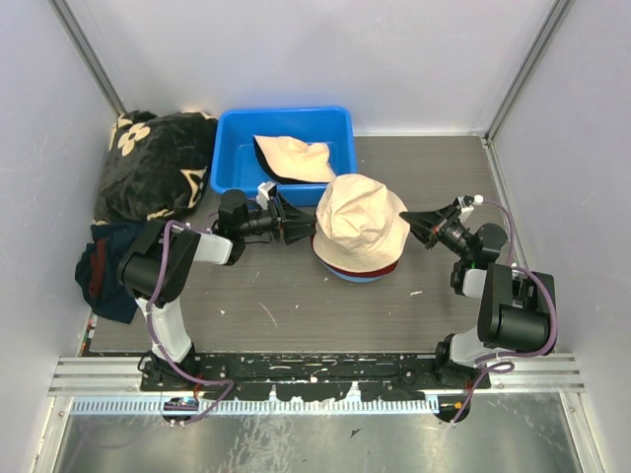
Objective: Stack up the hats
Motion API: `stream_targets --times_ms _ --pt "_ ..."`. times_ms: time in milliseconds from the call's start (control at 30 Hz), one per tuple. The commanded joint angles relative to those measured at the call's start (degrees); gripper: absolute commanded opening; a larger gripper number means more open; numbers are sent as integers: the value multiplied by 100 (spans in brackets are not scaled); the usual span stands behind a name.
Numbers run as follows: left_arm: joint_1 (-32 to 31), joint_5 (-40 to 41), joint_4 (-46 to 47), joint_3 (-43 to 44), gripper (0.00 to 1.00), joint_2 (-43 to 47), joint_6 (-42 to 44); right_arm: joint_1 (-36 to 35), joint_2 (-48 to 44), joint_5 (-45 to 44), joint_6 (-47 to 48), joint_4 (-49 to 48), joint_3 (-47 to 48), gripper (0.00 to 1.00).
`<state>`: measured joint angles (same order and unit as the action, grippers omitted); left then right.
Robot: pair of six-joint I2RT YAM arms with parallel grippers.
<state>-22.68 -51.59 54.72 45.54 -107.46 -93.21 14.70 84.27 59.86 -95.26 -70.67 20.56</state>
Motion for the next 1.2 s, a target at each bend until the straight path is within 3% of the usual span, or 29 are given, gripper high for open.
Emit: stream_targets --times_ms 0,333,867,967,1167 --pt "-35 9 293 -188 49 -31 28 -11 -32 -101 184 -170 -18 1" --pt "-55 74 337 -370 49 -118 127 -14 -59 -107 120 -176 54 1" --pt "-299 407 1839 -238 50 -511 -1098 -17 -31 -79 253 -19 35 1" --pt "-301 468 1907 -279 39 -507 -1131 -19 -17 -75 268 -9 8 1" --pt "-299 582 1942 -471 3 -579 -1136 -19 -2 -76 302 -9 -34 1"
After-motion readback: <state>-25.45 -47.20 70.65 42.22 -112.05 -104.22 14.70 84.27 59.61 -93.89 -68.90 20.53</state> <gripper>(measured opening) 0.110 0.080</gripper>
